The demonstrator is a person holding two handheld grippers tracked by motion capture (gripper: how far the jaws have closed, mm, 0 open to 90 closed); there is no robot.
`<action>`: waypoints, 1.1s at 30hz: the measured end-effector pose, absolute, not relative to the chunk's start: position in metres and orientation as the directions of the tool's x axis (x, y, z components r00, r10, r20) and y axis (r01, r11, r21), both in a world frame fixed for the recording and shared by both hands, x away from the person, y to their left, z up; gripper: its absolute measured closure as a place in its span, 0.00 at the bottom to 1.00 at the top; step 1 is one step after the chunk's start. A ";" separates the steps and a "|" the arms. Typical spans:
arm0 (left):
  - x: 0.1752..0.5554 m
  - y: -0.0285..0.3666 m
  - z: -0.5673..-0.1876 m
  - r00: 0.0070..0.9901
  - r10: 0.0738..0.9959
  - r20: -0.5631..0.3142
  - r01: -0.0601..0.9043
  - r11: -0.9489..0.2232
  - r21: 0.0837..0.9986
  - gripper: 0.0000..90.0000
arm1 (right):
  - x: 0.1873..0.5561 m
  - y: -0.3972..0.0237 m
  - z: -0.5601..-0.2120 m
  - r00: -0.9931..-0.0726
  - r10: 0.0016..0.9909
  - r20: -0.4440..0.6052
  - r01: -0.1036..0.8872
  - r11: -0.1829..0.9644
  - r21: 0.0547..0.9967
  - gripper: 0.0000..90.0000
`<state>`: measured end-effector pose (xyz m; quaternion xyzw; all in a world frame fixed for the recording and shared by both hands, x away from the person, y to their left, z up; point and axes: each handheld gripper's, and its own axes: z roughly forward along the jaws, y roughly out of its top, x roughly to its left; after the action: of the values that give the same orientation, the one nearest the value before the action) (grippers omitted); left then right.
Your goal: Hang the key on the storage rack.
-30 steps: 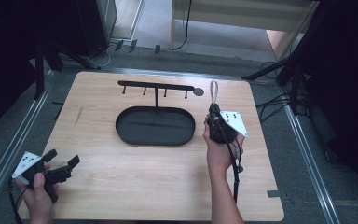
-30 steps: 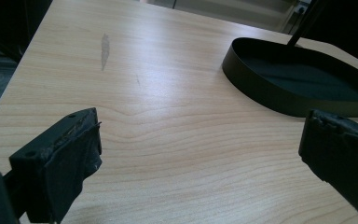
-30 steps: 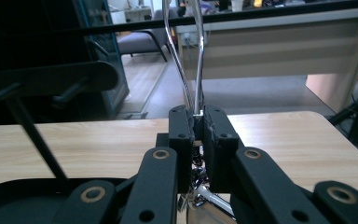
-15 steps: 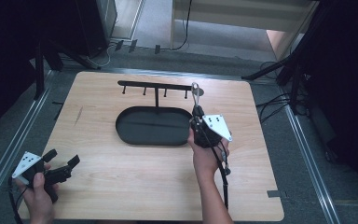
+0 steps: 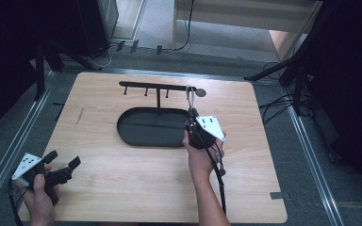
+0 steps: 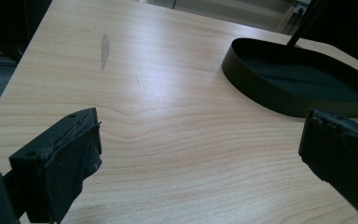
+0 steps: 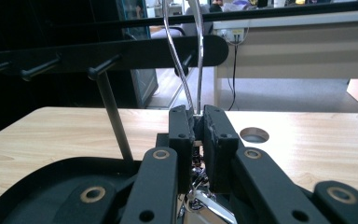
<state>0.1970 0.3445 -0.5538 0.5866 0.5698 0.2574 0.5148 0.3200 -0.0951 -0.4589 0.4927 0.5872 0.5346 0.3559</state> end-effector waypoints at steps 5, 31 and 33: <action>0.197 0.345 -0.554 0.219 0.933 -0.286 0.403 0.180 0.897 0.00 | 0.323 -0.092 -0.463 -0.261 0.960 0.097 0.211 -0.041 0.977 0.93; 0.197 0.344 -0.554 0.219 0.934 -0.282 0.404 0.176 0.898 0.00 | 0.354 -0.087 -0.487 -0.205 0.976 0.078 0.284 -0.017 0.959 0.93; 0.197 0.344 -0.554 0.219 0.934 -0.281 0.403 0.176 0.898 0.00 | 0.355 -0.086 -0.489 -0.208 0.975 0.083 0.289 -0.020 0.957 0.93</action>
<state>0.1972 0.3439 -0.5538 0.5877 0.5689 0.2582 0.5141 0.3555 -0.0860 -0.4889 0.5219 0.6053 0.4874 0.3516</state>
